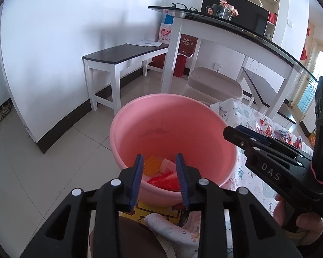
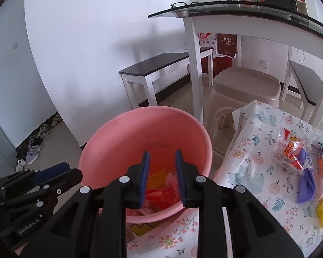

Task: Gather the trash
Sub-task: 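Open both tools to release the items and withdraw toward the table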

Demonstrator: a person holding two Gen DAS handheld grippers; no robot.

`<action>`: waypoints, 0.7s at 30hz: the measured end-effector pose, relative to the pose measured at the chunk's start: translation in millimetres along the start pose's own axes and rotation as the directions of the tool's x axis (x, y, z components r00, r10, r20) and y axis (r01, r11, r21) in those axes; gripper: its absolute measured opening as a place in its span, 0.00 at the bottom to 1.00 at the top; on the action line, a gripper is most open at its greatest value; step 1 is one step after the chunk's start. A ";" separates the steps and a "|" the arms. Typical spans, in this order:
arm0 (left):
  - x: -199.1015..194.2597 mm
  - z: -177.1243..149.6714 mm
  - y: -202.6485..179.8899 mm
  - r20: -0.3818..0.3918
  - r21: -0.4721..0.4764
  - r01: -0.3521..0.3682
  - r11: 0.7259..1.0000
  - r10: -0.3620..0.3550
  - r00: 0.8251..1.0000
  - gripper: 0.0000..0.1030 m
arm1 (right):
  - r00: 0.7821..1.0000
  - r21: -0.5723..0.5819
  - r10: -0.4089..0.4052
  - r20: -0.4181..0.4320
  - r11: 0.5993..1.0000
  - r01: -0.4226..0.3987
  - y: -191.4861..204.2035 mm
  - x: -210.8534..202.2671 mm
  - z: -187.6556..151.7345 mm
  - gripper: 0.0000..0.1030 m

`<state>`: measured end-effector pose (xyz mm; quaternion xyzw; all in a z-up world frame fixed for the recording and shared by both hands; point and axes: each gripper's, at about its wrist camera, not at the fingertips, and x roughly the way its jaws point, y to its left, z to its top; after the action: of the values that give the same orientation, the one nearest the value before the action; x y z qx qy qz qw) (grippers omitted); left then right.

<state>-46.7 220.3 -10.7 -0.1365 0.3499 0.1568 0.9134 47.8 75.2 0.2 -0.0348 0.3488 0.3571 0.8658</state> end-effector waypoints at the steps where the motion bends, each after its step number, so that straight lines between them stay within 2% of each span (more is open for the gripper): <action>1: -0.6 0.0 -1.2 0.001 0.002 0.001 1.000 -0.001 1.000 0.33 | 1.000 0.004 -0.003 0.001 1.000 0.003 -2.0 -2.3 -0.8 0.24; 6: -6.1 -0.7 -11.3 0.010 0.025 0.009 1.000 -0.009 1.000 0.37 | 0.999 0.023 -0.035 0.000 0.999 0.035 -12.6 -15.2 -8.2 0.24; 14: -12.4 -1.4 -35.5 0.006 0.057 0.033 0.998 -0.034 0.999 0.38 | 0.996 0.078 -0.093 -0.004 0.993 0.093 -41.9 -39.7 -23.9 0.24; 21: -15.2 -5.1 -68.8 -0.002 0.110 0.087 0.990 -0.087 0.996 0.39 | 0.990 0.136 -0.143 -0.021 0.980 0.144 -73.8 -63.4 -43.3 0.24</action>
<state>-34.2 152.7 5.5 -0.1008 0.3506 0.0974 0.9260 38.4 -30.6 -6.6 -0.0025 0.3738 0.2687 0.8877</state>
